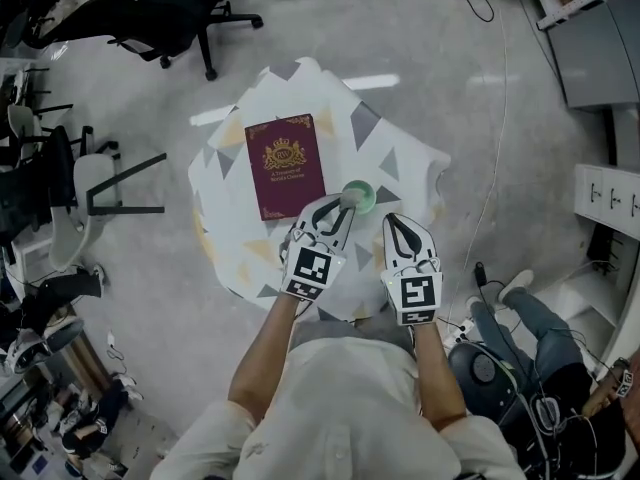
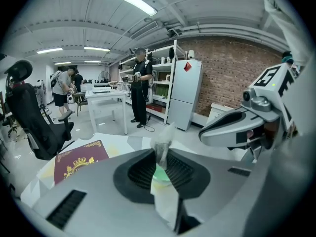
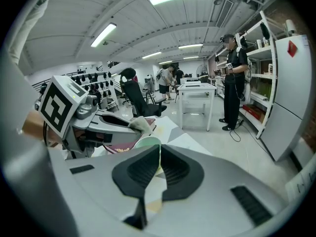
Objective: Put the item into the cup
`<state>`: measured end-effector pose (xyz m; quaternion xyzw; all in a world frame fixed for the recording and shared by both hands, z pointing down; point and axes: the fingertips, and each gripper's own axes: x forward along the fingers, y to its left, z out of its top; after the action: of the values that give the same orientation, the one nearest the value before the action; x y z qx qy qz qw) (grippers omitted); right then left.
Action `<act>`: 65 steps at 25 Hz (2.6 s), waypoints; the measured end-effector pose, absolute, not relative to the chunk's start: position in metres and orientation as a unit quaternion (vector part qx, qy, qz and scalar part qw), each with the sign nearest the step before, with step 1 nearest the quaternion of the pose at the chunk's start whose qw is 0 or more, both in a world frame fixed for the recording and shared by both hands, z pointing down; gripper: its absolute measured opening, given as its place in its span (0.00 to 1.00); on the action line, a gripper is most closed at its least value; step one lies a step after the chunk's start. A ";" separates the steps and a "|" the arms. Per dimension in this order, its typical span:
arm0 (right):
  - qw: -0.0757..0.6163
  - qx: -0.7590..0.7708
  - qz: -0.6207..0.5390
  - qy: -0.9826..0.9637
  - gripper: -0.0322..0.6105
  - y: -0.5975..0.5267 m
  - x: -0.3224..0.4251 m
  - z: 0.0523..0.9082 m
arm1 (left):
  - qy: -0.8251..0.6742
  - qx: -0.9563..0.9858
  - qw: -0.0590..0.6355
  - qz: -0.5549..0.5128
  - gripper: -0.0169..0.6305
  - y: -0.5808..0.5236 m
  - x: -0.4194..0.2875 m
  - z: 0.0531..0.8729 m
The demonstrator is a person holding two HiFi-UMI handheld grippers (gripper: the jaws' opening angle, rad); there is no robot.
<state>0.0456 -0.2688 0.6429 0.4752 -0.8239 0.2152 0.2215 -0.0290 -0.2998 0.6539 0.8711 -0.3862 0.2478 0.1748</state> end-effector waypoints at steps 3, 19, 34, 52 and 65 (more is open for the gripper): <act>0.223 0.475 0.217 -0.823 0.07 -0.269 0.046 0.646 | -0.383 0.870 0.178 0.254 0.12 -0.299 -0.027 0.660; 0.221 0.476 0.229 -0.820 0.07 -0.267 0.051 0.654 | -0.372 0.859 0.186 0.300 0.12 -0.296 -0.020 0.683; 0.218 0.479 0.232 -0.818 0.07 -0.268 0.056 0.655 | -0.364 0.850 0.177 0.336 0.13 -0.295 -0.014 0.694; 0.214 0.481 0.233 -0.817 0.07 -0.266 0.063 0.654 | -0.363 0.846 0.179 0.347 0.16 -0.295 -0.009 0.698; 0.211 0.482 0.230 -0.819 0.07 -0.265 0.064 0.650 | -0.360 0.842 0.195 0.350 0.23 -0.292 -0.011 0.694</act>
<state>0.0639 -0.2652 0.6496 0.4820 -0.8187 0.2300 0.2108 -0.0106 -0.2915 0.6941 0.8423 -0.3605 0.3504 0.1947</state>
